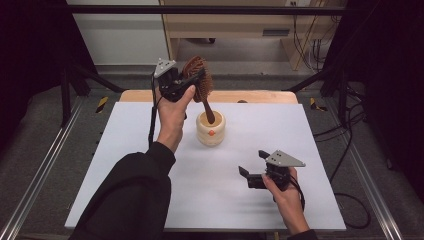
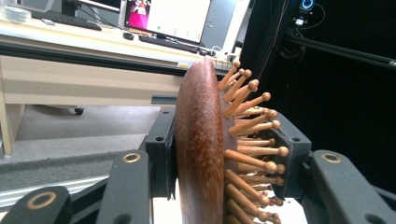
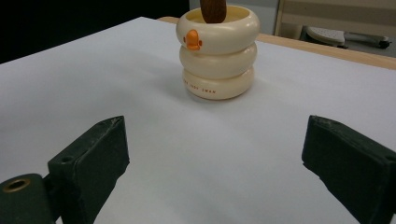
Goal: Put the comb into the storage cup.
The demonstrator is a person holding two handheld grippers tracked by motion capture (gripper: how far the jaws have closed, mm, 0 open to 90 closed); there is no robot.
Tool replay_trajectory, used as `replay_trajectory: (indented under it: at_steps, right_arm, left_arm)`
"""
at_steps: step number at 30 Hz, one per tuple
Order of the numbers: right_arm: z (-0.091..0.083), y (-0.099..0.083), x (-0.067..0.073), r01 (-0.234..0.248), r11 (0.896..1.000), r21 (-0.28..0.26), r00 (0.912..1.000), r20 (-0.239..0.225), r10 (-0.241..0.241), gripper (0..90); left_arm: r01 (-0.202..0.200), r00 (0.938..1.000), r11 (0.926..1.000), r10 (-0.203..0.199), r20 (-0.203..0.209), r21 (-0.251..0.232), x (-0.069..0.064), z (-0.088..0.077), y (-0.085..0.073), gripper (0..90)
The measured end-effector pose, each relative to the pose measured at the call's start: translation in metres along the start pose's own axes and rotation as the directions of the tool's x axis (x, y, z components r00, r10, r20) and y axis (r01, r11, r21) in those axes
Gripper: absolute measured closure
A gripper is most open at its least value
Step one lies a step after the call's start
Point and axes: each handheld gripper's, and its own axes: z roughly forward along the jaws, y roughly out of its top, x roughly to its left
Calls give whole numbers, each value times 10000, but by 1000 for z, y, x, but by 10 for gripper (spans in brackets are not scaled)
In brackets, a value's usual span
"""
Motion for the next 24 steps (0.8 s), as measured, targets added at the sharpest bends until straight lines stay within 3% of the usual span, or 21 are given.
replay_trajectory:
  at_steps: [24]
  right_arm:
    - [0, 0, 0, -22, 10000, 17, 10000, -45, 22, 66]
  left_arm:
    - [17, 10000, 9998, -16, -24, 195, 2, 6, -14, 514]
